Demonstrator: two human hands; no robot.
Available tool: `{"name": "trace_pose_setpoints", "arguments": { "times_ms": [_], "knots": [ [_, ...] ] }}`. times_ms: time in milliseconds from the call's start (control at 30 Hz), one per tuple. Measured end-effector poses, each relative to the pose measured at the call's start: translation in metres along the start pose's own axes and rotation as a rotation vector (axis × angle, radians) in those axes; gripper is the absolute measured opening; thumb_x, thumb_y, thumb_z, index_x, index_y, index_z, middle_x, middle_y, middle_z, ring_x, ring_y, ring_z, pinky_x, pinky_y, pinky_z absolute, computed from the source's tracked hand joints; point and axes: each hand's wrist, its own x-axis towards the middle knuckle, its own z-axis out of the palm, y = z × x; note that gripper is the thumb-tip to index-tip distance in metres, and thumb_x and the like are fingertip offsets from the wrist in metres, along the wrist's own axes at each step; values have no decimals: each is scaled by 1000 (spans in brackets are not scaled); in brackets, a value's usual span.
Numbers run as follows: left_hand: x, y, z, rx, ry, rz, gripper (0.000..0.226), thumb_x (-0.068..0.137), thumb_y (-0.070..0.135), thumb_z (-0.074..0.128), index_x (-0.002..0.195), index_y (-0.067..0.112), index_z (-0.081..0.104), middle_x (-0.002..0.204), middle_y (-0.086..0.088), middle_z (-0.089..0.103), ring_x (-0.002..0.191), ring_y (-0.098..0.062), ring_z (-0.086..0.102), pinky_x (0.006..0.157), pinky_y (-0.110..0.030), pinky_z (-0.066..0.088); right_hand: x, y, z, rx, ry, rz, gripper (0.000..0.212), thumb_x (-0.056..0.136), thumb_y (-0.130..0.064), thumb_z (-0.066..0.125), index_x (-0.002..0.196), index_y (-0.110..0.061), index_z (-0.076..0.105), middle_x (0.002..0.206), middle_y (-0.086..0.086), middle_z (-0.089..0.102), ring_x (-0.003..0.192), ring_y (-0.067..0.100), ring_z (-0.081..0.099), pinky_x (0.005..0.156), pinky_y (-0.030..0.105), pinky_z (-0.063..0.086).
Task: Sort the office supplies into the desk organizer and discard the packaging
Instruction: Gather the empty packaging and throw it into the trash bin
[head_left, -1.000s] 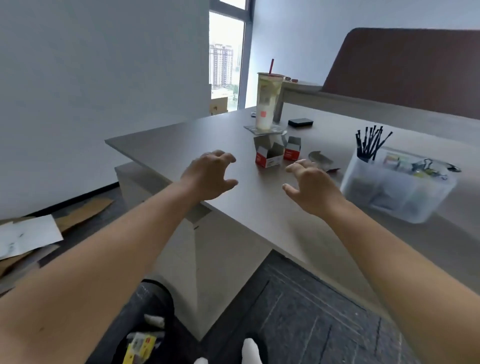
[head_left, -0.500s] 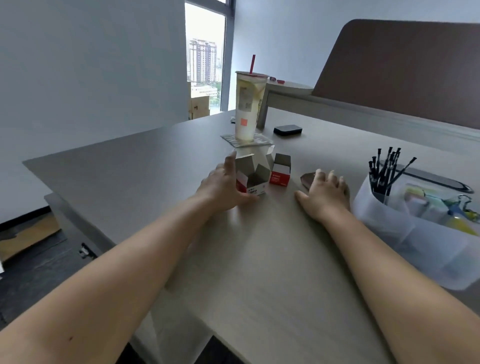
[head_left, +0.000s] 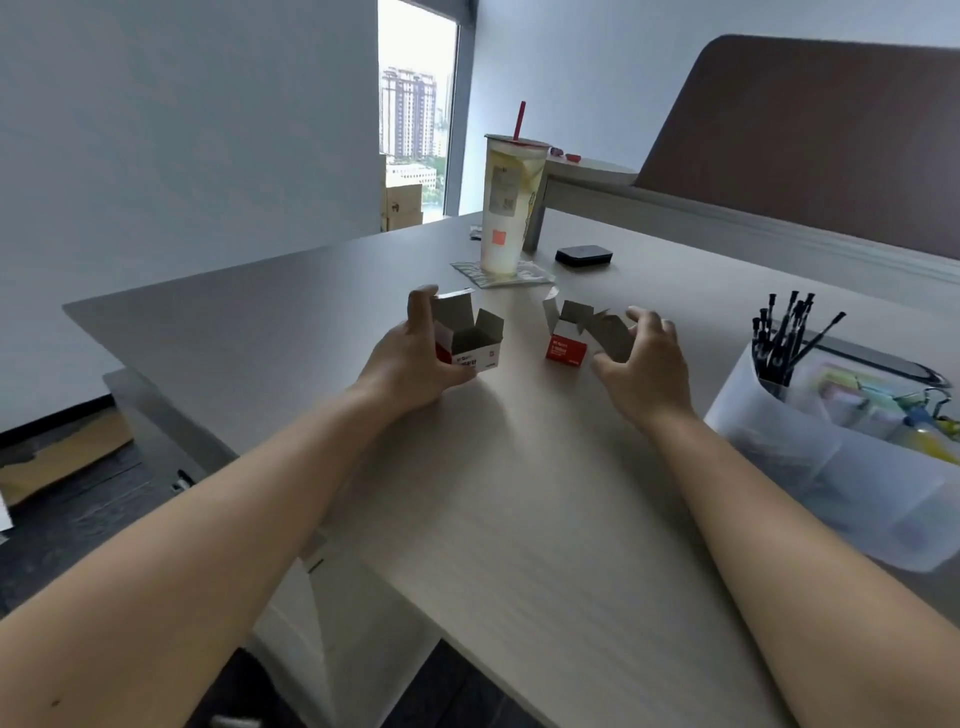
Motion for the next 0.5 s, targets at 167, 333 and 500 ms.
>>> {"name": "trace_pose_setpoints", "arguments": {
  "times_ms": [167,333,500],
  "knots": [
    [-4,-11,-11,0,-9,-5,85,76,20,68,137,13,10,94,-4,48,88,-19,48,80,-26,37,7,-18,11,108,-151,-12,69,77,-12,62,136,-8,28,137,15,36,122,28,42,97,28,34],
    [-1,-18,-13,-10,-4,-25,85,75,21,69,137,14,11,96,-4,48,89,-21,48,81,-26,36,14,-16,24,29,-254,12,61,77,-12,61,132,-14,33,130,13,50,115,29,48,86,26,36],
    [-3,-19,-12,-13,3,-17,83,76,20,68,137,14,12,118,-15,54,95,-24,51,83,-26,36,17,-16,22,-5,-203,2,56,77,-16,65,127,-8,40,129,17,48,116,31,46,93,34,37]
  ]
}}
